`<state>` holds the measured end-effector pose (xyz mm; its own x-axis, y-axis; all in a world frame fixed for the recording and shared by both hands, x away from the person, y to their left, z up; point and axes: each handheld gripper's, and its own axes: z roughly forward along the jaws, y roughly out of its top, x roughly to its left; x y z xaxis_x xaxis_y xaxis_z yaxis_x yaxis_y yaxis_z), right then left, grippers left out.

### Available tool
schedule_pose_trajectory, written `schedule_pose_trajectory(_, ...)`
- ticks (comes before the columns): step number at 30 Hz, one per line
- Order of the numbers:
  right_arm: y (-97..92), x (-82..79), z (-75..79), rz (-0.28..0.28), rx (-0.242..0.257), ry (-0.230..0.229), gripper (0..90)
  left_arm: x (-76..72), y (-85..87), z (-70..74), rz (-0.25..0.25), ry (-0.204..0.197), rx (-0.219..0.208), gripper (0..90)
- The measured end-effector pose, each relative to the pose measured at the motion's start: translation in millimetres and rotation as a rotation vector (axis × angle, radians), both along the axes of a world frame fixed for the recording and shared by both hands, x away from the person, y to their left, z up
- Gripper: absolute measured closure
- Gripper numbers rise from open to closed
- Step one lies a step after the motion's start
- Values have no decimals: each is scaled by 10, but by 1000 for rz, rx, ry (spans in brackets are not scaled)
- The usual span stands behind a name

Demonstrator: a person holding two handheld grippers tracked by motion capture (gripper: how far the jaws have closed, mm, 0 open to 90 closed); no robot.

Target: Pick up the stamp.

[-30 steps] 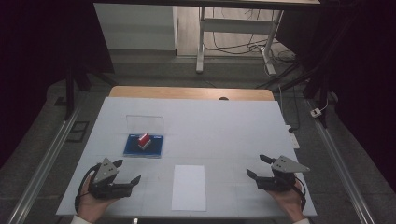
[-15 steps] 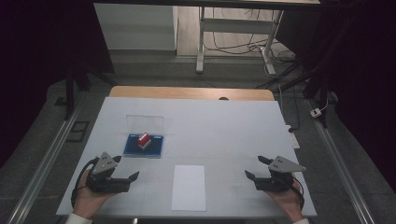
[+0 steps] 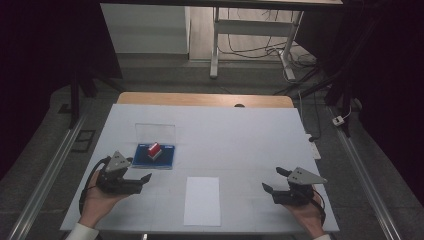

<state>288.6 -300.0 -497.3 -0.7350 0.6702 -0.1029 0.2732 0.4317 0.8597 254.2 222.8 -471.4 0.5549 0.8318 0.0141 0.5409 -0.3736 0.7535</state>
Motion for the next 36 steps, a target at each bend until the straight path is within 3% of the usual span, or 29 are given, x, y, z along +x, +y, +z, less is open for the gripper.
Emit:
schedule_pose_trajectory(11, 3, 5, -13, -7, -5, 8, 227, 304, -46, 89, 9, 4, 44, 189)
schedule_pose_trajectory(16, 12, 12, -23, -8, -2, 9, 229, 443, -67, 90, 22, 20, 48, 204)
schedule_pose_trajectory(24, 43, 25, -52, -7, -17, 17, 232, 713, -143, 88, 21, 47, 90, 220)
schedule_pose_trajectory(30, 30, 37, -69, -7, -12, 21, 237, 819, -166, 64, 27, 40, 101, 235)
schedule_pose_trajectory(36, 36, 28, -75, -9, -8, 20, 241, 895, -207, -15, 35, 61, 109, 279)
